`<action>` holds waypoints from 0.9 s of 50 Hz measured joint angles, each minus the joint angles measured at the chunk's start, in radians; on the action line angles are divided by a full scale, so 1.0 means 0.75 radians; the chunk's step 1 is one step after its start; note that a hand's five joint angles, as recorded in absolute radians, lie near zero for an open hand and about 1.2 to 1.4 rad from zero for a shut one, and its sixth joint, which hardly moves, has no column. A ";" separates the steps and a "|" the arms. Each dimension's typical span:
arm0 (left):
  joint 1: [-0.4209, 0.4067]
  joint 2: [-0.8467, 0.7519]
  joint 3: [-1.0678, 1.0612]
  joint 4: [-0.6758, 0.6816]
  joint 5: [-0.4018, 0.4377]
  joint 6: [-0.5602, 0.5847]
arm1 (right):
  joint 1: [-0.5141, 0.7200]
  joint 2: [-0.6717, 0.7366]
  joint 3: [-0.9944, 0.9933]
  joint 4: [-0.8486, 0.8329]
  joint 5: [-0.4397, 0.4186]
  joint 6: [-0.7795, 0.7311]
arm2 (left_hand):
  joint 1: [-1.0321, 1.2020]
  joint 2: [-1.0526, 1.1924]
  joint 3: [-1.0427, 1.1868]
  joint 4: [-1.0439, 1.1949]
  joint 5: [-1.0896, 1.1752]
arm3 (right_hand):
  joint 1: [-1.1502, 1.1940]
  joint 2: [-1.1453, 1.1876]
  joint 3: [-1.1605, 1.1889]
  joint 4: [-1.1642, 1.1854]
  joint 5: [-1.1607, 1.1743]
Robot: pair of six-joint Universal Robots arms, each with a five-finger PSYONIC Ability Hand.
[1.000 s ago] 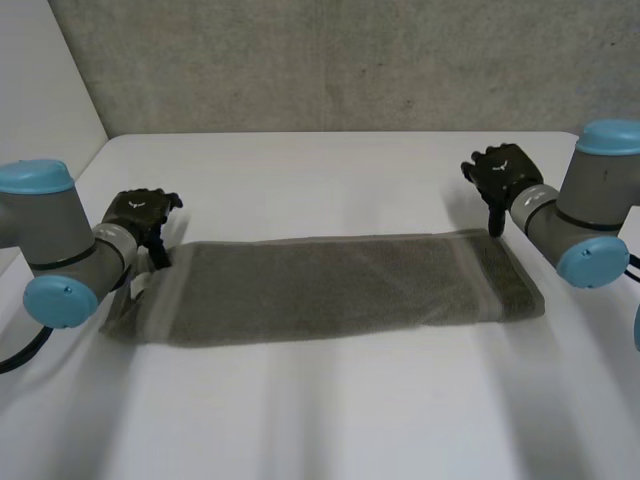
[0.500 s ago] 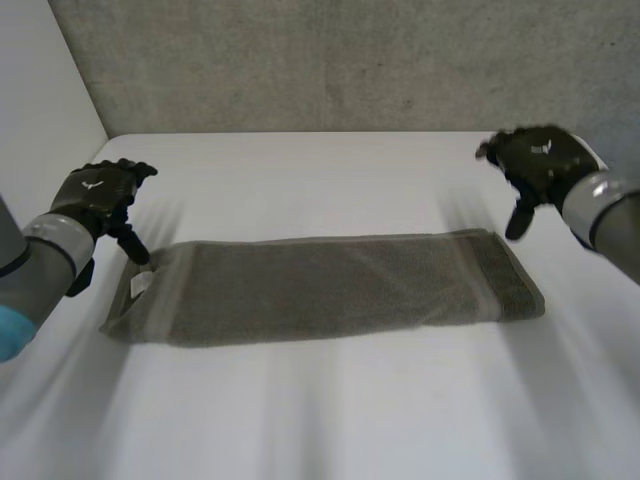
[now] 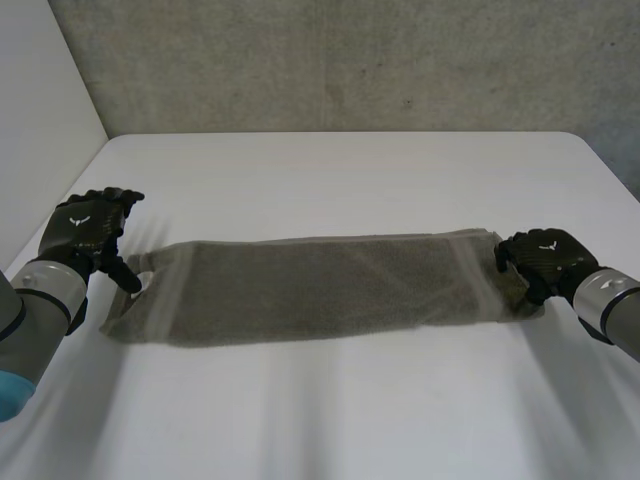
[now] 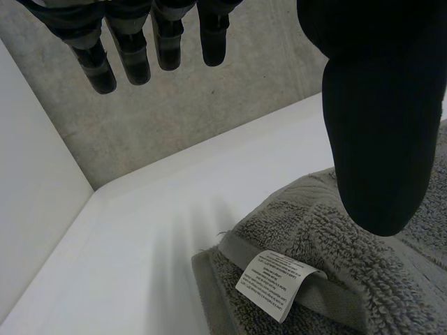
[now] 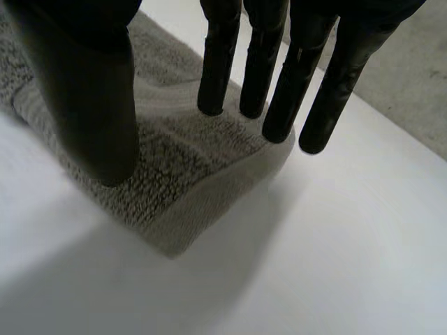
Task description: Fold the laundry
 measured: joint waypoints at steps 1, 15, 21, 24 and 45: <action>0.000 0.000 0.000 0.000 0.000 0.000 | -0.001 0.005 -0.003 0.000 0.001 0.000 | 0.000 0.000 0.000 0.000 0.000 | 0.026 0.026 0.027 0.020 0.020; -0.004 -0.022 -0.015 0.015 0.001 0.000 | -0.067 0.059 -0.076 0.010 0.038 -0.049 | 0.000 0.000 0.000 0.000 0.000 | 0.886 0.880 0.900 0.908 0.879; -0.005 -0.025 -0.018 0.020 0.001 0.001 | -0.145 0.054 -0.132 0.045 0.130 -0.198 | 0.000 0.000 0.000 0.000 0.000 | 0.886 0.880 0.900 0.909 0.879; -0.005 -0.025 -0.018 0.020 0.001 0.002 | -0.223 0.054 -0.174 0.076 0.226 -0.354 | 0.000 0.000 0.000 -0.001 0.000 | 0.886 0.880 0.900 0.909 0.879; -0.006 -0.025 -0.020 0.020 0.001 0.002 | 0.053 -0.231 -0.294 0.055 0.354 -0.387 | 0.000 0.000 -0.003 -0.001 0.000 | 0.890 0.881 0.906 0.910 0.883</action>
